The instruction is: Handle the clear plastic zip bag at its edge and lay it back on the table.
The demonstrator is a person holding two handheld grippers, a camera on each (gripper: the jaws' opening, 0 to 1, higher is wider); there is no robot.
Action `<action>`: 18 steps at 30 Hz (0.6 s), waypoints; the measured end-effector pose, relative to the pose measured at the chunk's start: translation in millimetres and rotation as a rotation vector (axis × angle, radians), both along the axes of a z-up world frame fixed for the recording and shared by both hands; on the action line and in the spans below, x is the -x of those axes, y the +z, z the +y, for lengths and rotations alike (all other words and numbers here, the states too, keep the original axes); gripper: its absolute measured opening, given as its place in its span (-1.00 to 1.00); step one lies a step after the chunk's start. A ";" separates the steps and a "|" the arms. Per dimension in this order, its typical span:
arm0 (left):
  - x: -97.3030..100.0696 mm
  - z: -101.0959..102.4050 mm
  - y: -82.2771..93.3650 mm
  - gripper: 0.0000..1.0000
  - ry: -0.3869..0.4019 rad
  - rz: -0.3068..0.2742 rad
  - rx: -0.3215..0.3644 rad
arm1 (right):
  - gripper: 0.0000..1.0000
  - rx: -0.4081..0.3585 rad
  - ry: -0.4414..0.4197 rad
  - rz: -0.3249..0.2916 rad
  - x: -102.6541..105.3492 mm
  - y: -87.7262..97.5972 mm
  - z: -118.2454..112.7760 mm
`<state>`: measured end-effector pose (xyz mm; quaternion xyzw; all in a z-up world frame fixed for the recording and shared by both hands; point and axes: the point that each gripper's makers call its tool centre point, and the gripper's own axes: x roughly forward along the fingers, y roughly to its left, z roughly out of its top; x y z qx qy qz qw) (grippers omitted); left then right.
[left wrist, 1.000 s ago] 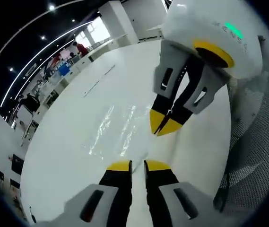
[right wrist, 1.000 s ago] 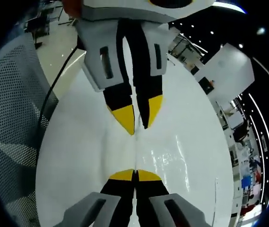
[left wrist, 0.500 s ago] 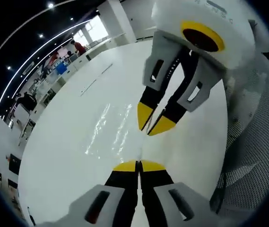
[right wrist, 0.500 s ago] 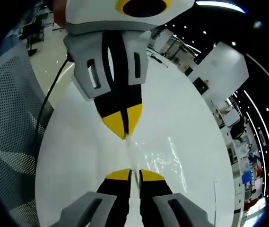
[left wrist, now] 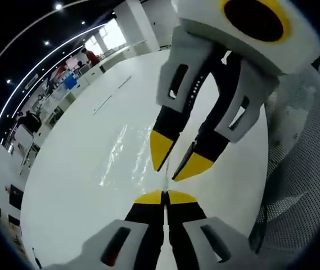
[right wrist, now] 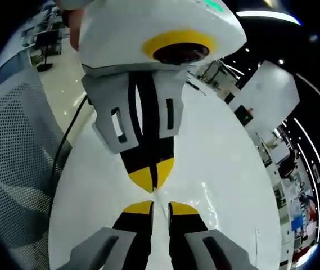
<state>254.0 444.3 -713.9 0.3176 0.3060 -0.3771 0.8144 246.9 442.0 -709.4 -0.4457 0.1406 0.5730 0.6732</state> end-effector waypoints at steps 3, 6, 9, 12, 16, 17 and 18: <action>-0.1 -0.3 0.4 -1.00 0.000 0.000 0.002 | -0.88 0.007 0.015 -0.008 1.2 0.2 2.2; 0.0 -2.0 1.1 -1.00 -0.002 0.002 0.010 | -0.88 0.011 0.029 -0.014 1.5 1.1 4.8; 1.3 -2.9 3.3 -1.00 -0.011 -0.005 0.005 | -0.90 0.022 0.042 -0.021 2.4 0.8 4.9; 2.0 -3.2 4.8 -1.00 -0.011 -0.004 0.014 | -0.95 0.028 0.051 -0.022 3.1 1.1 4.5; 5.5 -4.5 5.3 -1.00 -0.028 0.000 0.004 | -0.97 0.054 0.087 -0.042 6.4 0.1 4.5; 6.0 -4.7 5.0 -1.00 -0.031 0.001 0.002 | -0.98 0.065 0.099 -0.048 8.0 -0.9 4.4; 5.9 -4.9 3.4 -1.00 -0.037 0.003 -0.004 | -0.99 0.070 0.104 -0.049 8.5 -1.6 4.2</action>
